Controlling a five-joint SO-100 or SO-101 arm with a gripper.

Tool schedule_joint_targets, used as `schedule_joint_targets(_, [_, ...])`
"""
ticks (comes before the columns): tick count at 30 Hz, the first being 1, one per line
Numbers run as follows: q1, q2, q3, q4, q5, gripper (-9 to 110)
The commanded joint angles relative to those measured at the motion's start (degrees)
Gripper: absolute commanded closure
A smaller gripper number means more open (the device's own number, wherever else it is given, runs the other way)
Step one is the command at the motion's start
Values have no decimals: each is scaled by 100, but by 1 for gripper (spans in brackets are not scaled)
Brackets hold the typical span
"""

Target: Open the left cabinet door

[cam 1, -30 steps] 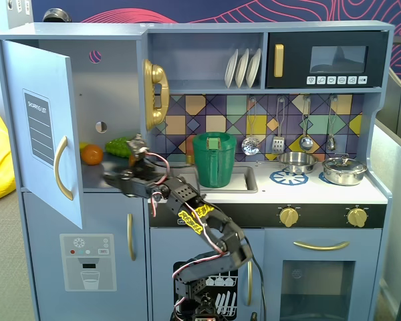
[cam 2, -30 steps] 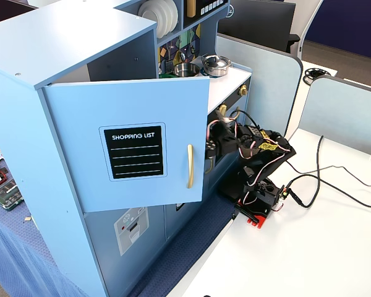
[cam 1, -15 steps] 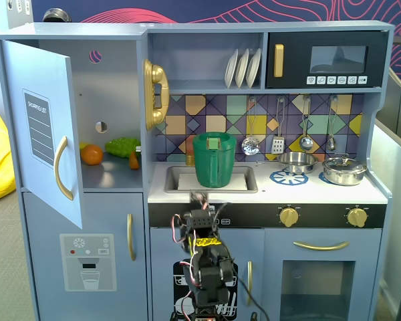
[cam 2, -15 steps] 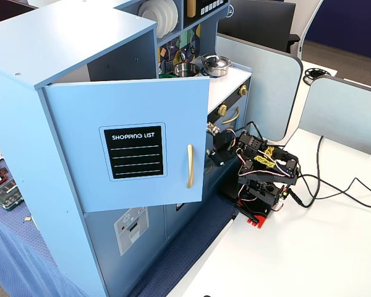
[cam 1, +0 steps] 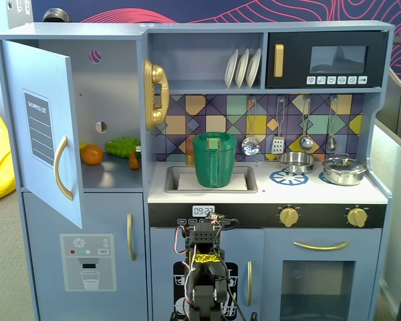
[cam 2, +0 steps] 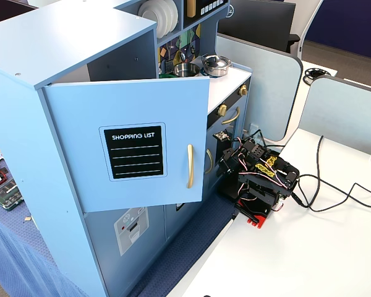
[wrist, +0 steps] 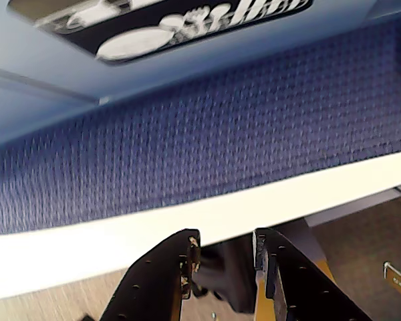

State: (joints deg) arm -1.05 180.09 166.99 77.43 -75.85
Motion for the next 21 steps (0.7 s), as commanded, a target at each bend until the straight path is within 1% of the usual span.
schedule_joint_targets(1, [123, 18, 264, 483, -35, 101])
schedule_joint_targets(11, [176, 193, 466, 923, -299, 101])
schedule_joint_targets(19, [378, 202, 466, 1046, -1318, 101])
schedule_joint_targets(21, [404, 202, 466, 1028, -1389, 101])
